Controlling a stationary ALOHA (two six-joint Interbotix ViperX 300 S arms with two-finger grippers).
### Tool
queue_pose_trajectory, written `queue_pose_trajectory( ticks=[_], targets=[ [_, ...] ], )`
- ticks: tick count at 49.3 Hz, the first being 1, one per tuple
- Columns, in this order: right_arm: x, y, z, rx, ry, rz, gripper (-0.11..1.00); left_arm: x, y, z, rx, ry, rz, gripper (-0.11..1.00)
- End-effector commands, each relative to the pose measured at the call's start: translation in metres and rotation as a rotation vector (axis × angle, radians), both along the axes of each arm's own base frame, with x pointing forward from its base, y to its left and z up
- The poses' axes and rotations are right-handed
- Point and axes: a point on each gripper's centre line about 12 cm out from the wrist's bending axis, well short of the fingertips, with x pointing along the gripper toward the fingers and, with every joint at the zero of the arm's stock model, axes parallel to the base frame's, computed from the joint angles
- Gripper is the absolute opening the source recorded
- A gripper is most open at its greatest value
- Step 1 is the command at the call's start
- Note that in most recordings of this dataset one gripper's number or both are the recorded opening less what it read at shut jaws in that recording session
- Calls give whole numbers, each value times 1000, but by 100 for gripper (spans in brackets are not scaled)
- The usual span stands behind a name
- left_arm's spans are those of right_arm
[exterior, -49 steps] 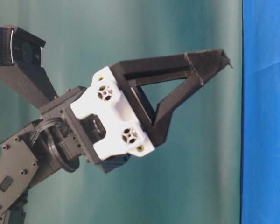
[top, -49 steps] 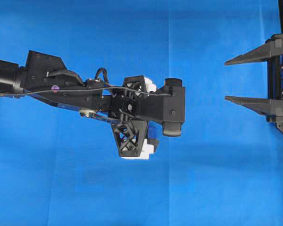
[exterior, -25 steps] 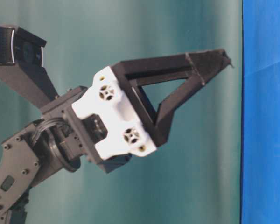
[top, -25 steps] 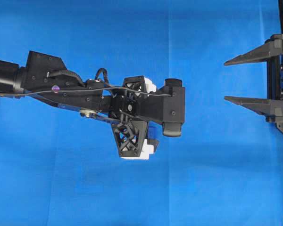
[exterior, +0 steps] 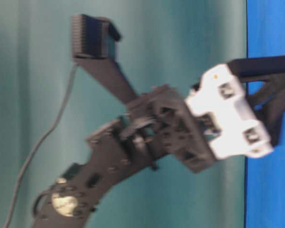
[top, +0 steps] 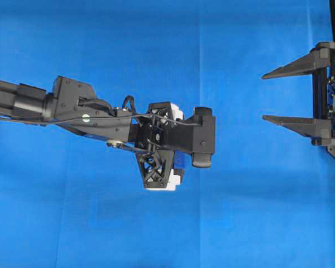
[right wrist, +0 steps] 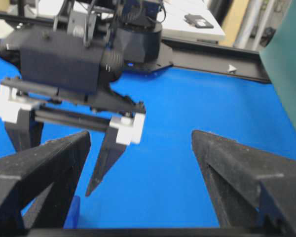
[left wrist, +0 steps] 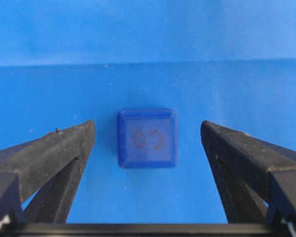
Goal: Handover the blue block to the right arm after grasping it with the left arm, then place it in the designated position.
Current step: 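Lower the left gripper around the blue cube and close it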
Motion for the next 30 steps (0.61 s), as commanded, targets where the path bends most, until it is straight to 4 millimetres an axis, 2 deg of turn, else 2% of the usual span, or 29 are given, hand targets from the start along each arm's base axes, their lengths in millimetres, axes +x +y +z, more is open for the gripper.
queue_pose_trajectory(
  ticks=[1, 16, 30],
  targets=[
    [3, 0, 10, 4, -25, -2, 97, 3, -2, 2, -4, -30, -2, 91],
    [3, 0, 10, 4, -26, -2, 97, 3, -2, -40, 0, 31, 2, 91],
    [4, 0, 8, 4, -20, -2, 97, 5, -1, -52, 1, 29, 2, 91]
  ],
)
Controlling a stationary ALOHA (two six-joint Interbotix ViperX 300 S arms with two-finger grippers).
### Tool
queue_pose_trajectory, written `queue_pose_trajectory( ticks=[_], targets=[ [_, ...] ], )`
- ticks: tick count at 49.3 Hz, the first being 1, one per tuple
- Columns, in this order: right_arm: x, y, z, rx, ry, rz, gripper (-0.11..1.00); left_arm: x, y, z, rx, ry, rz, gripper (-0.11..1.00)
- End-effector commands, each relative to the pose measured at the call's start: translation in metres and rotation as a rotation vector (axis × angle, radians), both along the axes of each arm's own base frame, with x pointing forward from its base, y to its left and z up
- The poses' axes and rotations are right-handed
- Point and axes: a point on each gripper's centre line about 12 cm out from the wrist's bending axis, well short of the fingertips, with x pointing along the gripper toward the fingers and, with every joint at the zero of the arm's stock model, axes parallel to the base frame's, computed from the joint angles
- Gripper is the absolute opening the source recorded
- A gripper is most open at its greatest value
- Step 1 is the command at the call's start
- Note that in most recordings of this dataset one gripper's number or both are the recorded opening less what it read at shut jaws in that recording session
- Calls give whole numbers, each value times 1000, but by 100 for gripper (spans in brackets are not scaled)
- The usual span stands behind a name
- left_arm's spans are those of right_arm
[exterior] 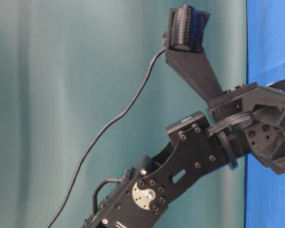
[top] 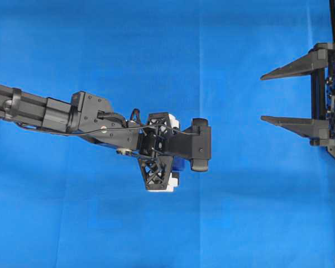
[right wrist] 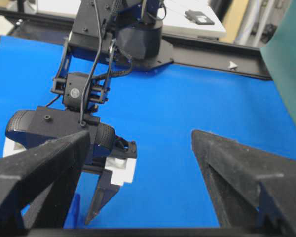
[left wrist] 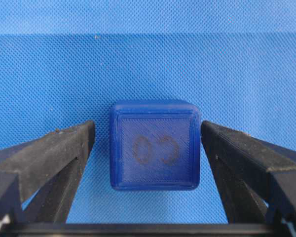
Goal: Handover the blue block to the right arm after grasping it with the left arm, then place it in the designated position.
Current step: 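Lower the left gripper around the blue cube and close it, then lift the blue cube with the left gripper and carry it left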
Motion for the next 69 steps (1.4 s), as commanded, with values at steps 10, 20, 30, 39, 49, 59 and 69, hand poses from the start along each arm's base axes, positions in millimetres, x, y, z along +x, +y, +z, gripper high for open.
queue_pose_trajectory(
  ticks=[10, 20, 30, 39, 49, 59, 69],
  targets=[
    [3, 0, 10, 4, -29, -2, 97, 2, -2, 6, -1, -22, -5, 89],
    [3, 0, 10, 4, -29, -2, 97, 4, -2, 8, 0, -25, -7, 74],
    [3, 0, 12, 4, -32, -2, 97, 3, -2, 7, 2, -19, -9, 48],
    [3, 0, 12, 4, -32, -2, 97, 3, -2, 10, 3, -17, -11, 49],
    [3, 0, 11, 4, -31, -2, 97, 2, -4, 22, 2, -37, -16, 49],
    [3, 0, 11, 4, -26, -2, 97, -3, -4, 52, 0, -48, -16, 48],
    [3, 0, 11, 4, -31, -2, 97, -13, -3, 91, -6, -86, -14, 49]
  ],
)
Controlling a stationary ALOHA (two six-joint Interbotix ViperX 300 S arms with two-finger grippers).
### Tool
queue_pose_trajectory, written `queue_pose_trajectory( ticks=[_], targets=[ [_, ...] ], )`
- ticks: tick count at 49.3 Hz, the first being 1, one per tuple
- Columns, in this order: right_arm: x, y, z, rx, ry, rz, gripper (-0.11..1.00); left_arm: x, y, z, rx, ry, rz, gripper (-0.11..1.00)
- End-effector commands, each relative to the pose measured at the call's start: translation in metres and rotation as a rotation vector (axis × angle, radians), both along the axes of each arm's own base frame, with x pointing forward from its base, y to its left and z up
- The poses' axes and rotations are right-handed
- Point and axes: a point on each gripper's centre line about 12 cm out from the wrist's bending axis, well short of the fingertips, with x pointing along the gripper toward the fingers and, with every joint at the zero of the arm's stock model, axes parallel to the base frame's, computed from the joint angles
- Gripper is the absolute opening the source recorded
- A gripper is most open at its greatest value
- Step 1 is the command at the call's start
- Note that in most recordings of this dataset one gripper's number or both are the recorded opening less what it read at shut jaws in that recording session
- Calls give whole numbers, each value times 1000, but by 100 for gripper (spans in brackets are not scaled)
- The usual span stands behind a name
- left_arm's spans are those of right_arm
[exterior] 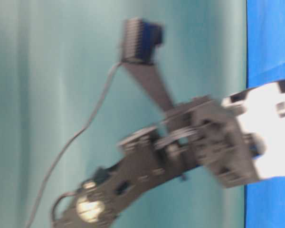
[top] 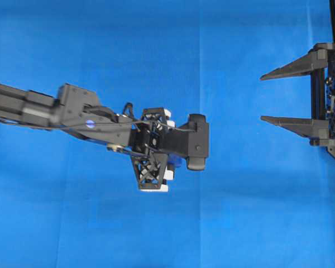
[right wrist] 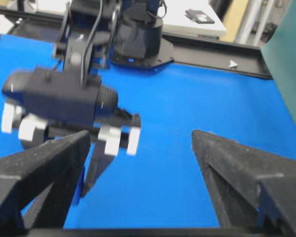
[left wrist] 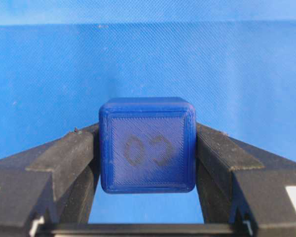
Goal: Handover the blue block to the right arm after grasping it with the left arm, then place it in the designated position.
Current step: 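Lift the blue cube with the left gripper and carry it left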
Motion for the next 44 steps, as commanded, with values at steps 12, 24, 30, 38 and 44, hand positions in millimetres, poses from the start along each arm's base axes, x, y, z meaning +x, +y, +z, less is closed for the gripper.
queue_pose_trajectory(
  ticks=[12, 24, 30, 38, 44],
  targets=[
    [3, 0, 12, 4, -31, -2, 97, -17, 1, 94, -17, -146, -3, 48],
    [3, 0, 12, 4, -32, -2, 97, -29, 3, 120, -18, -146, -1, 48],
    [3, 0, 12, 4, -32, -2, 97, -33, 3, 136, -15, -171, -3, 49],
    [3, 0, 12, 4, -31, -2, 97, -37, 5, 151, -10, -197, -5, 48],
    [3, 0, 12, 4, -31, -2, 97, -39, 5, 150, -11, -195, -3, 48]
  ],
)
